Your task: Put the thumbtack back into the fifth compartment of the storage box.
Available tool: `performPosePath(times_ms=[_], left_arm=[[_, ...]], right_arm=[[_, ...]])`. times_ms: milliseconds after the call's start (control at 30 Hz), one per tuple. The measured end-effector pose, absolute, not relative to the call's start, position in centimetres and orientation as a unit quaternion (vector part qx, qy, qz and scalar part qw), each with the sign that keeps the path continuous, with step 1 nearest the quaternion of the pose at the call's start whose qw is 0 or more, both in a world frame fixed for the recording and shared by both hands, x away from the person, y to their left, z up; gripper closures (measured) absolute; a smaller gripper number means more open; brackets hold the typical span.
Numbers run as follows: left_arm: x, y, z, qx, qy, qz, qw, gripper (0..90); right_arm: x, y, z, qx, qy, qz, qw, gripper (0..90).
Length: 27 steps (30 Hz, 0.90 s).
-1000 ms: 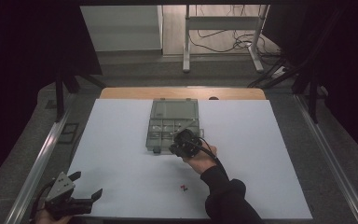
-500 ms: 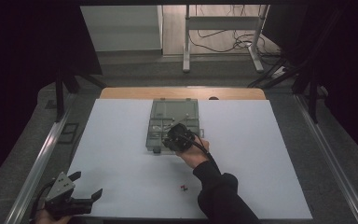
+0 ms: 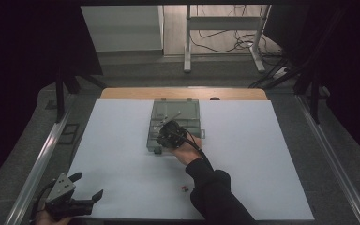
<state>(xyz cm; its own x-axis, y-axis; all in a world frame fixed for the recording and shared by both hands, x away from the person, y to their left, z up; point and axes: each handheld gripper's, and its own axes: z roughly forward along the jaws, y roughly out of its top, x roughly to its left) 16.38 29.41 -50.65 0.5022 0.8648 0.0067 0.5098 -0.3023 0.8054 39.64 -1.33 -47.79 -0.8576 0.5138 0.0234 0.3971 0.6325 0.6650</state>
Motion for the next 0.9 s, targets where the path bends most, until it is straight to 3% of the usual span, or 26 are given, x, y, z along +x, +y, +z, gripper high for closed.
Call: performPosePath(times_ms=[233,900], left_arm=[[16.4,29.3,-50.6,0.776,0.442,0.228,0.388,1.9],[16.4,29.3,-50.6,0.777,0.441,0.230,0.386,2.0]], right_arm=[[40.2,-0.3,-48.4,0.252,0.904,0.334,0.086,81.6],[38.5,-1.4,-47.0,0.241,0.911,0.323,0.091,49.1]])
